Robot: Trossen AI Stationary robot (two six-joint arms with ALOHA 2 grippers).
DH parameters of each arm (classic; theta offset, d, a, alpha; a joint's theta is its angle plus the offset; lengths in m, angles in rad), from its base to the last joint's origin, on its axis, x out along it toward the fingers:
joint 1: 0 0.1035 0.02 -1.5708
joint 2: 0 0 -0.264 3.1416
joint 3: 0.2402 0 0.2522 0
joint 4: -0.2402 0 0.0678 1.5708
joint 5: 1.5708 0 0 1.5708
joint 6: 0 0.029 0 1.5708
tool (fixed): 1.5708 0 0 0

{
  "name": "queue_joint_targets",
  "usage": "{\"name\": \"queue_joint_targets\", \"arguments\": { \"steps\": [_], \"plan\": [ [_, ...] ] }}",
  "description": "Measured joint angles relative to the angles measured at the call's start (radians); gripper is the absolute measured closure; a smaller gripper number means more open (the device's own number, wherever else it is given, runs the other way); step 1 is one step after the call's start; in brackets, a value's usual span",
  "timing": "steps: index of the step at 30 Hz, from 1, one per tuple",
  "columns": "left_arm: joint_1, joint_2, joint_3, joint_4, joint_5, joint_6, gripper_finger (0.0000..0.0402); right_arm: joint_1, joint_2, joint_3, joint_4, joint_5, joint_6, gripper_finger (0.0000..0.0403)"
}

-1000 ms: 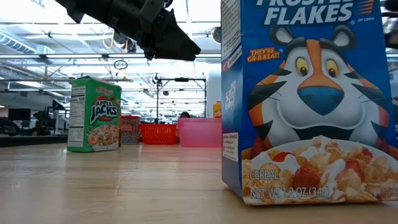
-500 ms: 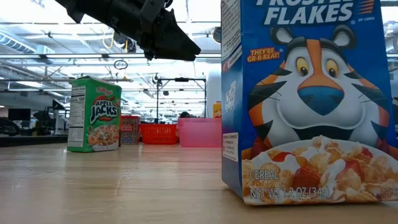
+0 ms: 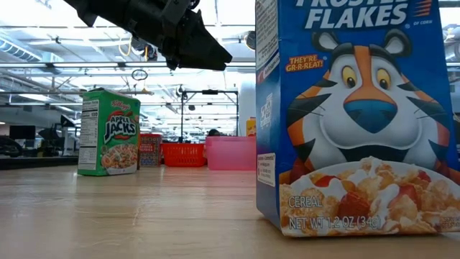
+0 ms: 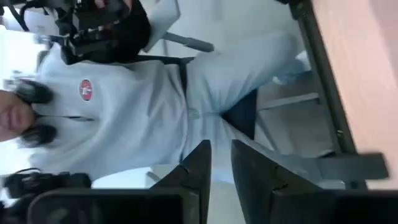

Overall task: Pick & Place Kitchen Items
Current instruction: Put the orange food coloring bottle into the orange bin

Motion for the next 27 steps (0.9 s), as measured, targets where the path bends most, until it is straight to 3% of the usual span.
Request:
{"name": "queue_joint_targets", "arguments": {
  "steps": [5,11,22,27],
  "plan": [
    [-0.007,0.0,0.0,-0.001,0.0,-0.001,0.0215,0.0,-0.004,0.123,-0.402,0.035,0.013,0.0364],
    [-0.014,0.0,0.0,-0.002,0.0,0.002,0.0215,-0.014,-0.003,0.124,-0.664,0.023,0.119,0.0359],
    [-0.014,0.0,0.0,-0.007,0.0,0.002,0.0215,-0.052,-0.003,0.047,-0.676,0.017,0.087,0.0295],
    [-0.014,0.0,0.0,-0.007,0.0,0.002,0.0215,-0.072,-0.002,-0.031,-0.595,-0.061,0.083,0.0277]
  ]
}}
